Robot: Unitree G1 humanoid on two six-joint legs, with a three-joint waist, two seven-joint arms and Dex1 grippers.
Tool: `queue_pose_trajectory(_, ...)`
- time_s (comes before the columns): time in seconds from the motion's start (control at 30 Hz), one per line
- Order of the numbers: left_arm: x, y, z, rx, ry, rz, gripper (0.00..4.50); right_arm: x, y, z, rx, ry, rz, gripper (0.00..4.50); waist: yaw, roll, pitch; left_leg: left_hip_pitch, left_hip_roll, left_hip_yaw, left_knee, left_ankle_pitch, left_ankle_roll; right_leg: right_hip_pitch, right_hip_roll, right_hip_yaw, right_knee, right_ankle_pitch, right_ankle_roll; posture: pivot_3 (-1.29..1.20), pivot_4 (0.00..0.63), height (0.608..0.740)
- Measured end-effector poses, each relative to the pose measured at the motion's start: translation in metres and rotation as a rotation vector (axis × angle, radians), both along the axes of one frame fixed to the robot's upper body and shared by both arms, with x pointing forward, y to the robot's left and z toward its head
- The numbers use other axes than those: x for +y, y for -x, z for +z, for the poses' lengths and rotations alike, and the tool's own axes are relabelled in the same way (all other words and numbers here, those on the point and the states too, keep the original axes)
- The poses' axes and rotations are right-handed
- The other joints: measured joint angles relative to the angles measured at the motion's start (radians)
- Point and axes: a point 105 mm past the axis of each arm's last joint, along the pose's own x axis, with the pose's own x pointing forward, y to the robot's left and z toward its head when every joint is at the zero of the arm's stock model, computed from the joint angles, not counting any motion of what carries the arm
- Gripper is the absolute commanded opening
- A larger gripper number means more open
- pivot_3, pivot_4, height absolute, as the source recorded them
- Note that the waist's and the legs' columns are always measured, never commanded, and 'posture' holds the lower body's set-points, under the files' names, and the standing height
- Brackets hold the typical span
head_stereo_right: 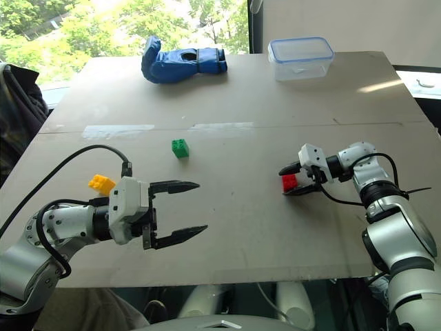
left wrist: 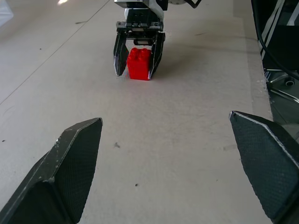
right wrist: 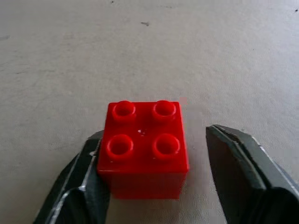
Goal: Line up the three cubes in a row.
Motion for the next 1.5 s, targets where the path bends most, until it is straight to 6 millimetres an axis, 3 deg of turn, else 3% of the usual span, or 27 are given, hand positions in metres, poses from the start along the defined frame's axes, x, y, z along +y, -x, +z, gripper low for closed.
queue_pose_trajectory(0.47, -0.005, -0.003, 0.003, -0.013, 0.000, -0.035, 4.45, -0.012, -0.003, 0.004, -0.077, 0.028, -0.014, 3.73, 0.000, 0.000, 0.000, 0.000, 0.000, 0.000, 0.000, 0.000, 0.000, 0.000, 0.000, 0.000, 0.001, 0.000, 0.000, 0.00, 0.150, 0.740)
queue_pose_trajectory(0.83, -0.004, -0.003, -0.002, 0.010, -0.007, -0.031, 4.45, 0.001, -0.005, 0.006, -0.126, 0.027, 0.036, 3.73, -0.001, 0.000, 0.000, 0.000, 0.000, 0.000, 0.000, 0.000, 0.000, -0.001, 0.001, 0.001, 0.001, 0.000, 0.000, 0.00, 0.150, 0.740)
queue_pose_trajectory(0.97, -0.003, -0.003, -0.004, 0.014, -0.006, -0.020, 4.45, 0.001, -0.006, 0.007, -0.130, 0.025, 0.036, 2.44, -0.001, 0.000, 0.000, 0.000, 0.000, 0.000, 0.000, 0.000, -0.001, -0.001, 0.001, 0.001, 0.001, 0.000, 0.000, 0.00, 0.150, 0.740)
queue_pose_trajectory(1.27, -0.003, -0.004, -0.003, 0.008, -0.004, -0.015, 4.45, 0.001, -0.007, 0.007, -0.147, 0.039, 0.039, 2.44, -0.001, 0.000, 0.000, 0.000, 0.000, 0.001, 0.000, 0.000, -0.001, -0.001, 0.001, 0.001, 0.001, 0.000, 0.000, 0.00, 0.150, 0.740)
queue_pose_trajectory(1.37, -0.003, -0.004, -0.003, 0.004, -0.004, -0.016, 4.45, 0.001, -0.008, 0.008, -0.133, 0.042, 0.030, 3.21, -0.001, 0.000, 0.000, 0.000, 0.000, 0.001, 0.000, 0.000, -0.001, -0.001, 0.001, 0.001, 0.001, 0.000, 0.000, 0.00, 0.150, 0.740)
queue_pose_trajectory(1.47, -0.003, -0.004, -0.003, 0.002, -0.004, -0.017, 4.45, 0.001, -0.010, 0.012, -0.150, 0.040, 0.030, 4.47, -0.001, 0.000, 0.000, 0.000, 0.000, 0.001, 0.000, 0.000, -0.001, -0.001, 0.001, 0.001, 0.002, 0.000, 0.000, 0.00, 0.150, 0.740)
queue_pose_trajectory(1.5, -0.003, -0.004, -0.003, 0.004, -0.004, -0.017, 4.45, 0.001, -0.010, 0.013, -0.157, 0.039, 0.032, 4.47, -0.001, 0.000, 0.000, 0.000, 0.000, 0.000, 0.000, 0.000, -0.001, -0.001, 0.001, 0.001, 0.002, 0.000, 0.000, 0.00, 0.150, 0.740)
